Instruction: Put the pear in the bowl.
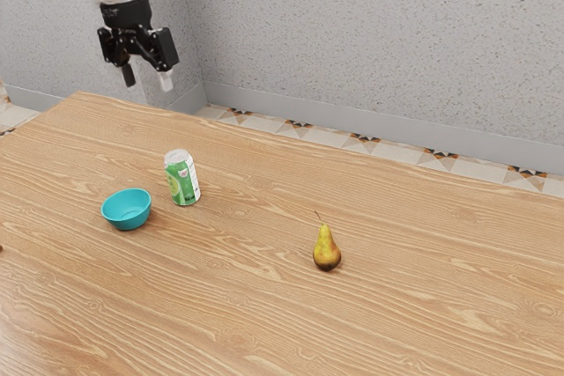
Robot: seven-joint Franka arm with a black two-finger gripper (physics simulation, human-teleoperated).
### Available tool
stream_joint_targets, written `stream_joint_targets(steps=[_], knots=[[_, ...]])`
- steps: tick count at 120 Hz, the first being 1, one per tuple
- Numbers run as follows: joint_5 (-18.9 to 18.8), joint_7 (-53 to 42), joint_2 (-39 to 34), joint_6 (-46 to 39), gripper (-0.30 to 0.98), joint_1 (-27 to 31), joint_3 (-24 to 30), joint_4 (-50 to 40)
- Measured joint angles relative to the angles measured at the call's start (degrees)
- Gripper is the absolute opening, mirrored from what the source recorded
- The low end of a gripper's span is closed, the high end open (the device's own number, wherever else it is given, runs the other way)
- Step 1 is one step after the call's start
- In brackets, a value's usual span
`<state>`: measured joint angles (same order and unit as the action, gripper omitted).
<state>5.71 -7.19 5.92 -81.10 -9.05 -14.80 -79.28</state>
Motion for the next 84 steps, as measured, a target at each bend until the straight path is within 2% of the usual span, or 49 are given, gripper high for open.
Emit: stream_joint_targets(steps=[14, 36, 46, 64, 84], knots=[[-1.29, -0.04, -3.7, -0.73, 0.67, -0.52, -0.11, -4.18], [-2.15, 0.07, -3.36, -4.4, 0.67, 0.26, 0.1, -10.24], [-2.29, 0.55, -1.67, -6.45, 0.67, -1.1, 0.16, -11.51], [-2.31, 1.88, 2.78, -10.5, 0.67, -6.9, 1.4, -11.8], [-1.98, 3.55, 9.27, -18.65, 0.67, -10.03, 3.41, -11.83]])
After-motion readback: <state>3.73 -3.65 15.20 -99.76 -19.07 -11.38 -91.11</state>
